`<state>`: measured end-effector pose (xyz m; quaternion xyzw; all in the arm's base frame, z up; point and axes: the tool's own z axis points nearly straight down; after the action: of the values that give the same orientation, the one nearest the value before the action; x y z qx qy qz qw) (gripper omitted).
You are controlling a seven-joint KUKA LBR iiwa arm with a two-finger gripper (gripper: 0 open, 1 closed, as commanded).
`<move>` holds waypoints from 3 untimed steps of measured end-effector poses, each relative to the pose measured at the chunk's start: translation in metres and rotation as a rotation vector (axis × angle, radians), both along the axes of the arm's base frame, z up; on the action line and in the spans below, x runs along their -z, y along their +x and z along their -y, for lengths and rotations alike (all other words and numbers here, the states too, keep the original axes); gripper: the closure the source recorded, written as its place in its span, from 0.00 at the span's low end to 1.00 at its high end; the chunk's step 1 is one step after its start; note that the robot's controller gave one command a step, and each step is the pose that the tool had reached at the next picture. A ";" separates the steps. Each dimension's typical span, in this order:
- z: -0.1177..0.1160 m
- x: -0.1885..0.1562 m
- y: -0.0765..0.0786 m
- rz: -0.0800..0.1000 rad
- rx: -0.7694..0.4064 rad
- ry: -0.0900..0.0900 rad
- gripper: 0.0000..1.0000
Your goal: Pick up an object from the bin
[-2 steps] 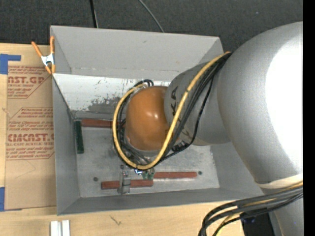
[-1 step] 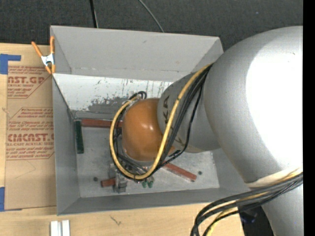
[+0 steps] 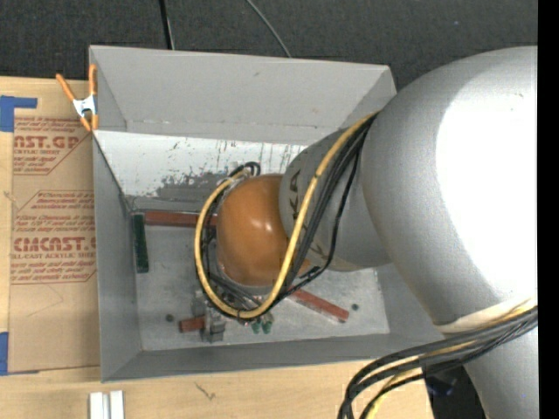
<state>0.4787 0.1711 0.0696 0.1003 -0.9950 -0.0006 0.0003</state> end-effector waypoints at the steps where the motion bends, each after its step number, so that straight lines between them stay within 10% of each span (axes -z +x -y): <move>1: 0.002 -0.156 0.052 0.005 0.032 0.000 1.00; 2: 0.002 -0.156 0.051 0.003 0.032 0.000 0.00; 3: 0.002 -0.156 0.051 0.003 0.032 0.000 0.00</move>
Offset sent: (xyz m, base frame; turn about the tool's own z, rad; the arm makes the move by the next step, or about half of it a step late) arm 0.0000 0.0000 0.0000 0.0000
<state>0.5298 0.1691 0.2251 0.0844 -0.9964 -0.0004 -0.0013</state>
